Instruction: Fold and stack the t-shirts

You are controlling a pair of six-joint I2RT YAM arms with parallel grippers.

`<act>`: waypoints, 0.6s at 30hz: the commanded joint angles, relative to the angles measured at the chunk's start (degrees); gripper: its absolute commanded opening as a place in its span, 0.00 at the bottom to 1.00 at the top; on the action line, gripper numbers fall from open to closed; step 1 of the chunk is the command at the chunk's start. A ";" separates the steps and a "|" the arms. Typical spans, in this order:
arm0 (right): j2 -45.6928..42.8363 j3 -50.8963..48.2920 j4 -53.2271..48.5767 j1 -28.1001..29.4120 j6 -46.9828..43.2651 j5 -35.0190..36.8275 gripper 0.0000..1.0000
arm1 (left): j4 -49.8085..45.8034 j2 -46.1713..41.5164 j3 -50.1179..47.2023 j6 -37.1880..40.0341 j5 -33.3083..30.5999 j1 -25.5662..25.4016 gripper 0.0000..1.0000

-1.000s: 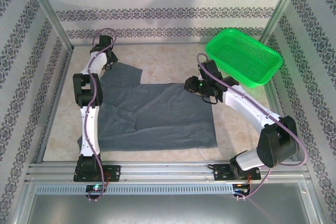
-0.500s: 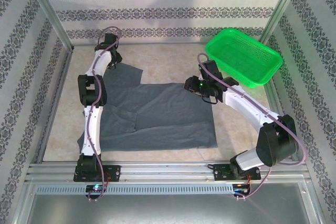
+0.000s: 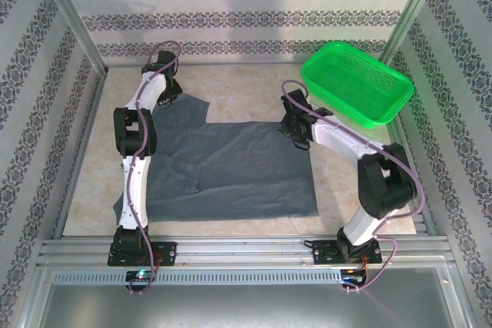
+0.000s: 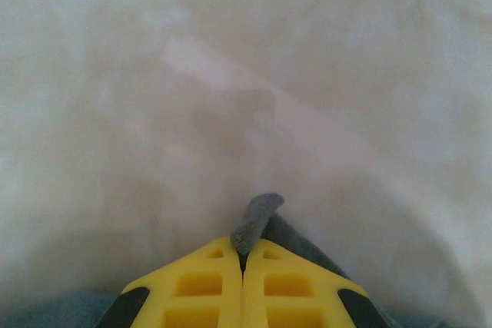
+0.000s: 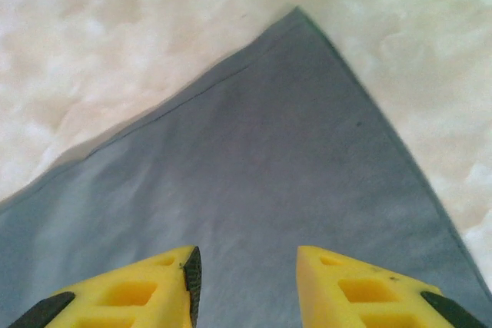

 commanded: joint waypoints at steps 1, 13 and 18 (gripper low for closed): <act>4.79 4.25 -0.75 -1.64 4.80 7.69 0.41 | 1.81 -7.93 -5.16 -2.24 2.52 -0.82 0.00; 23.15 23.70 -7.30 -7.08 -5.61 3.09 0.43 | 10.59 -21.39 -25.63 -4.55 9.14 -0.96 0.00; 27.34 28.21 -13.99 -7.45 -4.53 3.13 0.42 | 10.50 -22.93 -27.06 -4.17 10.44 -0.90 0.00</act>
